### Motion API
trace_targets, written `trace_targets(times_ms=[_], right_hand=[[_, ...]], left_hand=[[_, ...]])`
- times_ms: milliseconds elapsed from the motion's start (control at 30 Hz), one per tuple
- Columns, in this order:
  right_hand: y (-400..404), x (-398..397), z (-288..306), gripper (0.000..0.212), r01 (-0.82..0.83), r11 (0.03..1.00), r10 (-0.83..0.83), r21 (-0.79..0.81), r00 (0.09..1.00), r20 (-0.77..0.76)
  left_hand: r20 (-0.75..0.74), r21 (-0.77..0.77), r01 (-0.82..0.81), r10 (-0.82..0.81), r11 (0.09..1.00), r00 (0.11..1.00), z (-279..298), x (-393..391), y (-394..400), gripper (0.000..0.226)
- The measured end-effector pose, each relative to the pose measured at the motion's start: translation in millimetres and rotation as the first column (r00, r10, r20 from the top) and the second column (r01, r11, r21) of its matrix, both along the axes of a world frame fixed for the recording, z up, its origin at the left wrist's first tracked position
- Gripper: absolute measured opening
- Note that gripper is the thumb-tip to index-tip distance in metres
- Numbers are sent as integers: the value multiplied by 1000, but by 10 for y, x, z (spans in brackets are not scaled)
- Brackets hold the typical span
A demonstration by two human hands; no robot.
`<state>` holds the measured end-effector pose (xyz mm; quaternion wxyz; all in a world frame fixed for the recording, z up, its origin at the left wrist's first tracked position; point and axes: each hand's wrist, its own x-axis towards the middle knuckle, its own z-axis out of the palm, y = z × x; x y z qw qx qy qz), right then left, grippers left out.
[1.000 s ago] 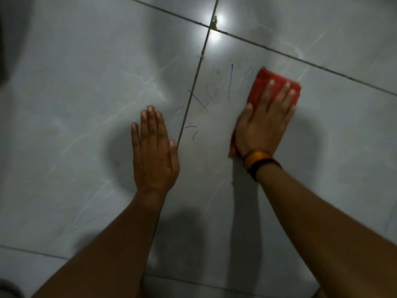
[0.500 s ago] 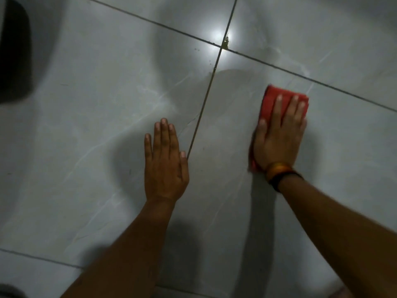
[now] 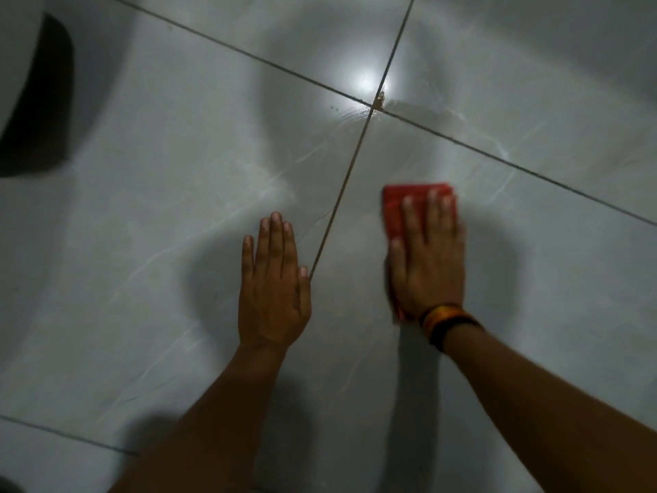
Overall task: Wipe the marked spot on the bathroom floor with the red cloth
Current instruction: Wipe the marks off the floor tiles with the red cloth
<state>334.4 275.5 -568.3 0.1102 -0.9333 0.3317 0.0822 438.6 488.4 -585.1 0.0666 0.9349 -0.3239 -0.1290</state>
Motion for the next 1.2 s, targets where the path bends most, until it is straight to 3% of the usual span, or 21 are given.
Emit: trace_targets(times_ms=[67, 133, 200, 267, 333, 367, 467, 533, 600, 667, 733, 800, 867, 933, 1000, 1100, 1167, 1200], right_hand=[[-178, 502, -41, 66, 227, 973, -226, -44, 974, 27], [-253, 1113, -73, 68, 300, 953, -296, -42, 952, 70], [-133, 1557, -84, 68, 165, 986, -161, -35, 983, 92], [171, 1614, -55, 67, -117, 993, 119, -21, 986, 114], [529, 1231, -16, 65, -348, 937, 342, 31, 933, 114], [647, 923, -1, 64, -357, 932, 349, 67, 931, 109], [760, -121, -53, 65, -48, 997, 46, 68, 998, 35], [859, -647, -53, 67, 240, 970, -238, 44, 970, -36], [1121, -879, -17, 71, 350, 936, -345, 39, 933, -105], [1458, -892, 36, 73, 224, 971, -213, 77, 968, -131], [1552, -765, 50, 69, -34, 986, 48, 166, 996, -79], [1223, -521, -9, 64, -278, 940, 281, 196, 960, 16], [755, -316, -58, 62, -340, 932, 340, 124, 940, 20], [456, -247, -75, 61, -156, 986, 156, 52, 988, 8], [509, -368, -24, 63, 138, 989, -136, 60, 990, -25], [990, -660, 225, 66, 455, 864, -444, 216, 891, -99], [1234, -839, 465, 62, 533, 764, -507, 364, 844, -174], [1262, -911, 584, 61, 531, 750, -496, 395, 846, -196]], left_hand=[[5, 7, 0, 0, 1000, 1000, -2, 0, -6, 70], [15, 21, 5, -5, 1000, 1000, -4, 0, 2, 70], [39, 22, 15, -16, 1000, 999, -8, 0, 0, 69], [49, 6, 16, -16, 1000, 999, -21, -7, -6, 69], [48, -2, 7, -7, 1000, 999, -19, -16, -4, 69], [43, 2, 7, -7, 1000, 999, -12, -12, -5, 69], [13, -4, 7, -7, 1000, 1000, 15, -10, 0, 71], [2, -14, 1, -1, 1000, 1000, 14, -7, 9, 71], [-9, -14, 5, -5, 1000, 1000, 23, -15, -5, 71], [-9, -23, 7, -7, 1000, 1000, 22, -17, -18, 71], [10, -32, 13, -13, 999, 1000, 15, -21, -6, 70], [30, -50, 20, -18, 999, 999, 12, -26, 13, 69], [48, -56, 20, -17, 998, 999, 12, -43, 25, 67], [53, -62, 9, -5, 998, 999, 27, -35, 30, 66], [23, -71, -13, 15, 997, 1000, 69, -43, 29, 64], [-53, -74, -66, 62, 995, 997, 309, -264, 77, 61], [-151, -140, -187, 166, 972, 975, 558, -662, 142, 56], [-267, -185, -320, 266, 929, 926, 712, -916, 167, 53]])
